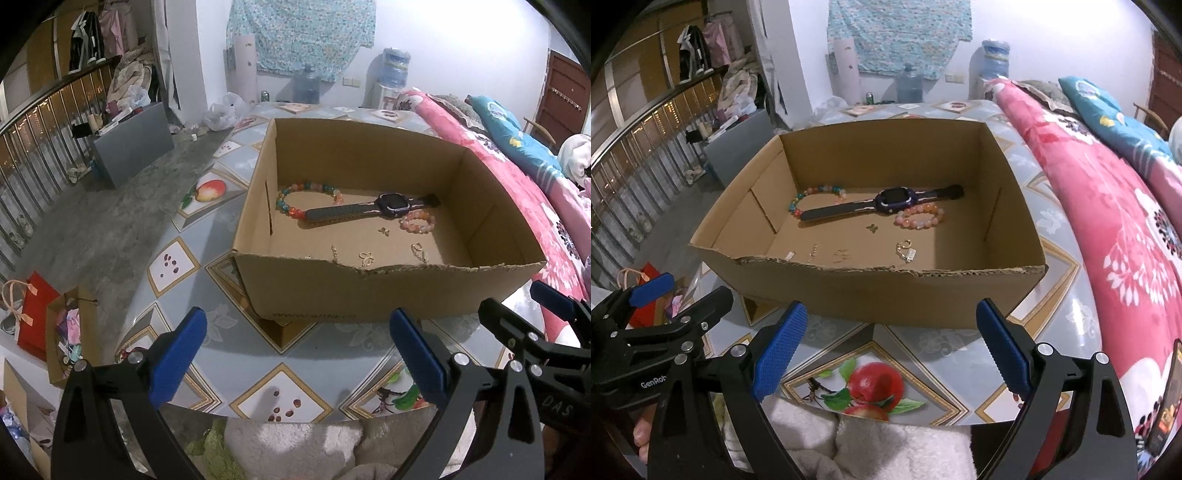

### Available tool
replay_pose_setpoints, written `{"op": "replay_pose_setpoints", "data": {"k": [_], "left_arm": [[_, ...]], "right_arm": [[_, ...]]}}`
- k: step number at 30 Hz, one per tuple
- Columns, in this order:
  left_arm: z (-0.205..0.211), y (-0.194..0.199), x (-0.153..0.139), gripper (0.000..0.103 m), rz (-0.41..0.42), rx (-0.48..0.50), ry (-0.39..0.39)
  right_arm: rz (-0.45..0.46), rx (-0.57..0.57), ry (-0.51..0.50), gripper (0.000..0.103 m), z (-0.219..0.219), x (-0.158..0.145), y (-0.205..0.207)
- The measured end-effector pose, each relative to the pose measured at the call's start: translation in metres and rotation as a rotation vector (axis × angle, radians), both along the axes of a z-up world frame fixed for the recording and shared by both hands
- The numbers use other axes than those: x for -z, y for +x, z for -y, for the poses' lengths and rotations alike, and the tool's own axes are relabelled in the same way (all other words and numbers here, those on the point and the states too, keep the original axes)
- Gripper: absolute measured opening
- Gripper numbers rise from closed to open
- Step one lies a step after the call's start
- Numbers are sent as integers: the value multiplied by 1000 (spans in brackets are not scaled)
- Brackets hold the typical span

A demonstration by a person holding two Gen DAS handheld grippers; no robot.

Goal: Organize jewelry

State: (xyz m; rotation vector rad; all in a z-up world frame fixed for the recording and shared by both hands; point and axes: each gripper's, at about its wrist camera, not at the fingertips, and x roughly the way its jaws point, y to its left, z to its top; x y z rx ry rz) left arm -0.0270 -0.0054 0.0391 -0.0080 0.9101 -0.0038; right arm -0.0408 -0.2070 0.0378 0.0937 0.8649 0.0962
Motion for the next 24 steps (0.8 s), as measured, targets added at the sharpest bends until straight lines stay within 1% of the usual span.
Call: {"op": "replay_pose_setpoints", "data": {"k": [12,24], "left_arm": [[1,3,3,97,-22,-1,-4],[2,3,3,97,-21,0,-3]], "right_arm": [[-10,8,-6,89,0,1,1],[-16,10,-7,89,1,1,1]]}}
